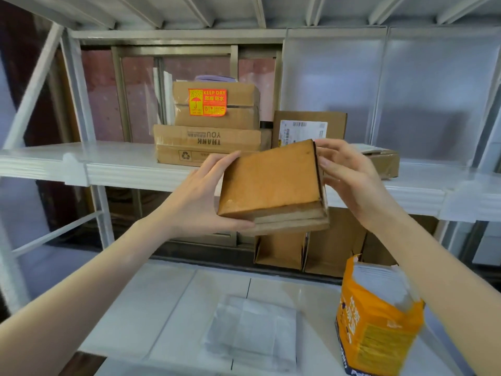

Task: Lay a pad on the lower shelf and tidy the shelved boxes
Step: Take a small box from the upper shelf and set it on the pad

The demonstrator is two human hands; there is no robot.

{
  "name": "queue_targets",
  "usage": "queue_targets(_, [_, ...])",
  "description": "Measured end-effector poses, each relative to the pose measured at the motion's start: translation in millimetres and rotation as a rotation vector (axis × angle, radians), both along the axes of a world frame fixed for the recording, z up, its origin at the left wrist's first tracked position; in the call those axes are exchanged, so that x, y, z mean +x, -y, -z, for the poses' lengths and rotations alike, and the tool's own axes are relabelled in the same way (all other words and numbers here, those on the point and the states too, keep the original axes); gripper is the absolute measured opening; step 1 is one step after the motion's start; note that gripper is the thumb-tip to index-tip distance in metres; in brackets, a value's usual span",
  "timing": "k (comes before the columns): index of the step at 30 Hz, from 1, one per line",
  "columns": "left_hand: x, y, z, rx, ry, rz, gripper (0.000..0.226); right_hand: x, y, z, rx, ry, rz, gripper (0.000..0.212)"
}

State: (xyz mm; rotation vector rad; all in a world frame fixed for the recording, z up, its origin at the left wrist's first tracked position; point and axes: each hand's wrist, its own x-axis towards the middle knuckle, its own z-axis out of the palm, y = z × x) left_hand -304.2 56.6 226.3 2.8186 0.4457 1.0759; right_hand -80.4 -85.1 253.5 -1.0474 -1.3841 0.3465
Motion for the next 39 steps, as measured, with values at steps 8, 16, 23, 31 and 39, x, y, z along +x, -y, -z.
queue_targets(8, [-21.9,-11.1,53.4,-0.331,-0.255,-0.034,0.113,-21.2,-3.5,46.6,-0.247,0.187,-0.009,0.045])
queue_targets(16, [-19.1,-32.3,115.2,-0.74,-0.364,0.006,0.106,-12.8,-20.7,112.0,-0.673,0.291,-0.152,0.097])
queue_targets(23, [4.8,-58.4,177.8,-0.85,-0.417,0.027,0.11,-3.3,-46.3,176.7,-0.744,0.251,0.012,0.087])
queue_targets(31, [27.2,-92.7,256.8,-0.627,-0.492,-0.134,0.113,32.7,-89.1,281.8,-0.783,0.101,0.204,0.094])
queue_targets(39, [46.3,-130.3,352.7,-0.43,-0.583,-0.134,0.107,62.3,-144.1,381.0,-0.863,0.067,0.218,0.102])
